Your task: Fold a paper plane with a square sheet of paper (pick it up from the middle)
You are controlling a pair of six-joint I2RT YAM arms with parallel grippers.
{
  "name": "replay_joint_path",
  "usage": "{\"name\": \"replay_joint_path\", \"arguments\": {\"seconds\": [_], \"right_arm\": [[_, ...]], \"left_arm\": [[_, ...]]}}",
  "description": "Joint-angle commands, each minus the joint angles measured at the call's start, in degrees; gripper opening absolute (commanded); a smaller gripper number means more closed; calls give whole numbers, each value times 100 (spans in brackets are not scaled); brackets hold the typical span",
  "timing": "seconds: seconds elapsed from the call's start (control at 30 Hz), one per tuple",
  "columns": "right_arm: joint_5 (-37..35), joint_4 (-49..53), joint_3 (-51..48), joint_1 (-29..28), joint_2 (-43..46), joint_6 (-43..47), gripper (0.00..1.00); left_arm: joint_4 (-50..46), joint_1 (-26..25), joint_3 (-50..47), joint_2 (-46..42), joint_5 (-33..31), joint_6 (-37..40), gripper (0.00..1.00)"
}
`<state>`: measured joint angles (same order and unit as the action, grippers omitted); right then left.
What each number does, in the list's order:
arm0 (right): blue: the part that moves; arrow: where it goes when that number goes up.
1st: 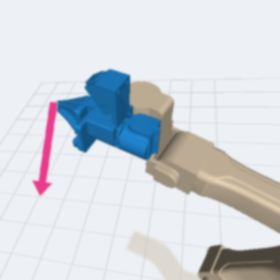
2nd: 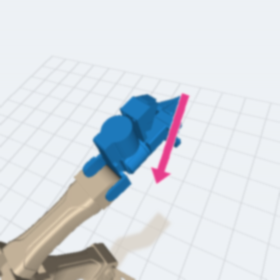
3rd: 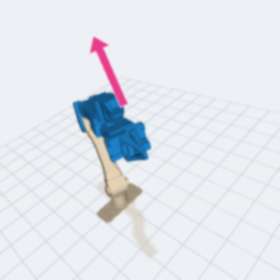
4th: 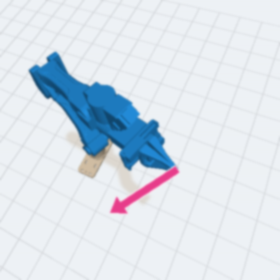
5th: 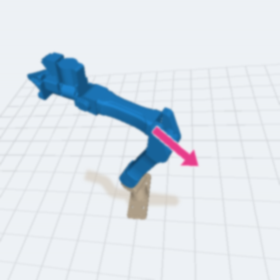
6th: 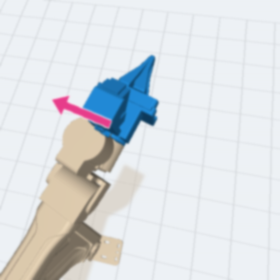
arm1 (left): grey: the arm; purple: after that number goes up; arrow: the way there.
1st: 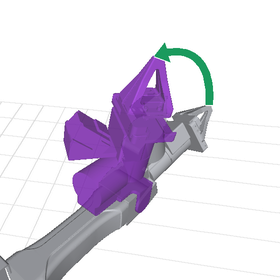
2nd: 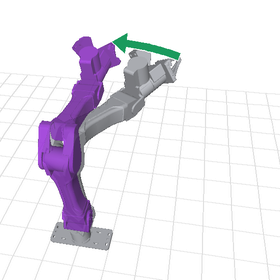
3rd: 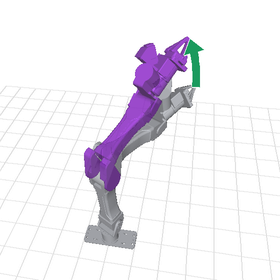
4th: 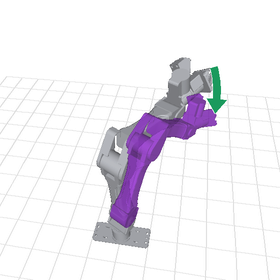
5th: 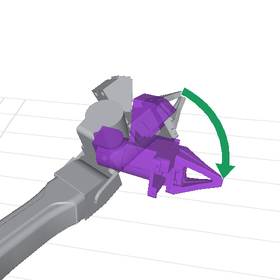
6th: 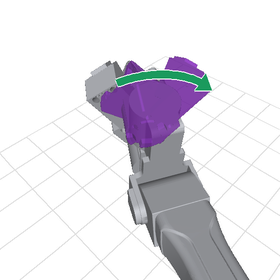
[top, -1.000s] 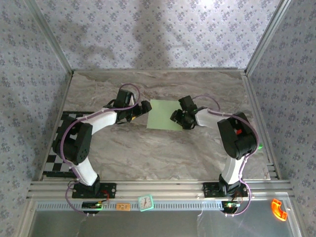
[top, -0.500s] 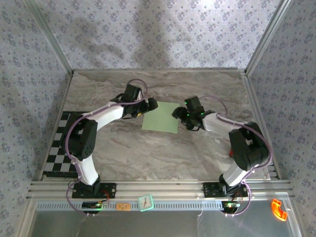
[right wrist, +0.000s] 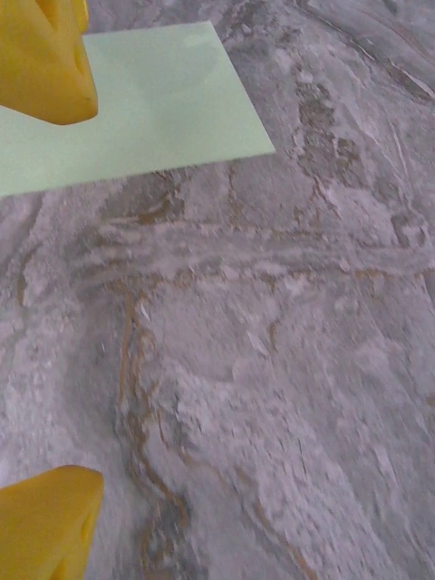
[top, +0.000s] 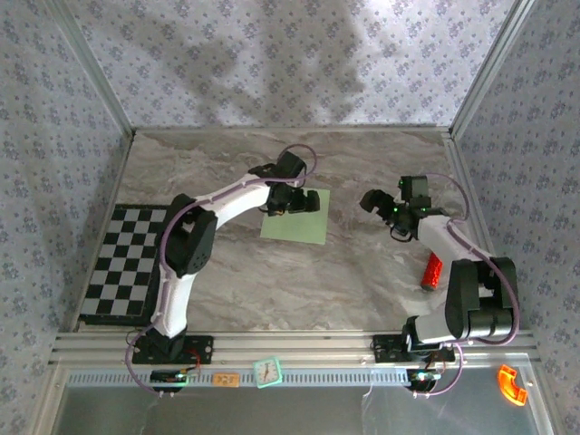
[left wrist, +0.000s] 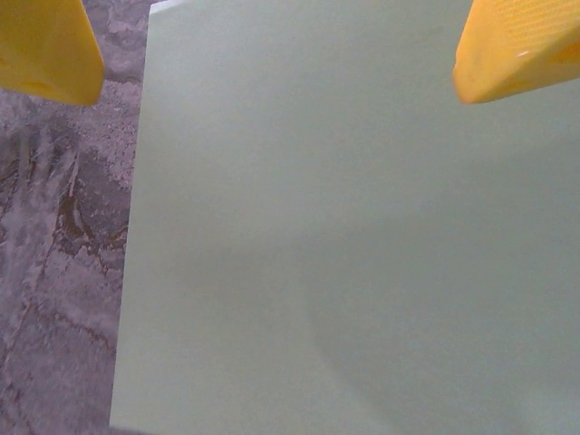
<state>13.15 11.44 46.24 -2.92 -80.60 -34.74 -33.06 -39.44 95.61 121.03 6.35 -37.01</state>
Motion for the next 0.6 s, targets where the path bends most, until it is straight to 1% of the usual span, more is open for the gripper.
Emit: {"name": "replay_joint_path", "arguments": {"seconds": [0.0,0.1,0.23,0.3,0.47,0.57], "right_arm": [[286,114,-121,128,47,257,98],[325,143,-108,193,-7,257,97],[321,97,-172,221,-30,249,96],[323,85,-170,235,-58,236,96],[325,95,-133,246,-133,218,95],[327,95,-124,240,-179,196,95]], "left_arm": [[-679,-122,477,307,-4,107,97],[-959,-203,809,575,-29,155,97],[-1340,-207,1096,807,-537,284,97],[-1473,-204,1154,891,-633,368,97],[-1597,-242,875,907,-655,494,96],[-1650,-273,589,829,-635,592,94]]}}
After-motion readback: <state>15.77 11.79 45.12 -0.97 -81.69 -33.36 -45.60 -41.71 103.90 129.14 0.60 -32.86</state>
